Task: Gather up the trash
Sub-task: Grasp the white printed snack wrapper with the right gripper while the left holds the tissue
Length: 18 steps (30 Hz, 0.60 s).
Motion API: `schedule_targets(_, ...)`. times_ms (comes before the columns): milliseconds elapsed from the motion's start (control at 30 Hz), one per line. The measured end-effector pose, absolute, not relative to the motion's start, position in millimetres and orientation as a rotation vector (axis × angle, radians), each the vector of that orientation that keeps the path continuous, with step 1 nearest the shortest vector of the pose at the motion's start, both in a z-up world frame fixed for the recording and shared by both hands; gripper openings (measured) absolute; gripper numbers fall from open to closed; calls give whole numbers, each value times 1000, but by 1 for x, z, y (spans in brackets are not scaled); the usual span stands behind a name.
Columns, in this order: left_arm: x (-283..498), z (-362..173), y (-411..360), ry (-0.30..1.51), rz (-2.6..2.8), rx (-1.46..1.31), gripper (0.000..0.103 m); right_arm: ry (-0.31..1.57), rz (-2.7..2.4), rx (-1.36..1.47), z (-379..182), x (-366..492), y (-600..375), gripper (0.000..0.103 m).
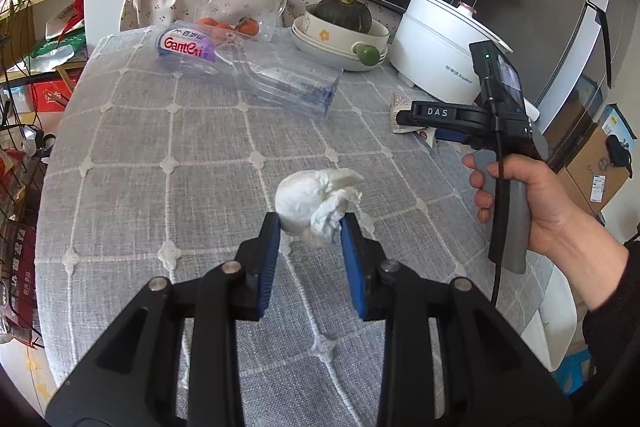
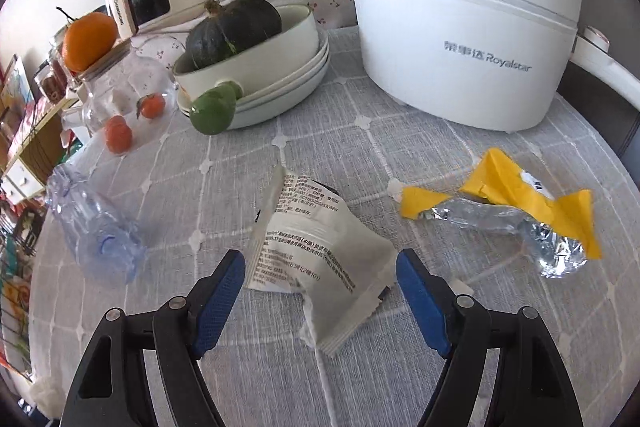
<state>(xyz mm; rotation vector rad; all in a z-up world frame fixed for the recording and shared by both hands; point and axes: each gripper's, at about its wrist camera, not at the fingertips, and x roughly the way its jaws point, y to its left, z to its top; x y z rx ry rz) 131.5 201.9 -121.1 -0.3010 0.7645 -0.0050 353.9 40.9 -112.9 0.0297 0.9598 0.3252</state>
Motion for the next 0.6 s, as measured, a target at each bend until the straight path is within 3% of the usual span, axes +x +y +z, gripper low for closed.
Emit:
schedule_targets(133,132,-128,208,777,8,-309,33,919,297,-42,-117,354,51,68)
schedule_targets(300,131,-133,209,789,16,-326,33,914,339,-57,-109,352,53,31)
schedule_targets(367,130,-133,207,790,17,-330,33,921,351,-53,-105,348,51,24)
schedule_targets(600,120,-120,203,784,14,-348,33,915,359,-76,-85,322,29,17)
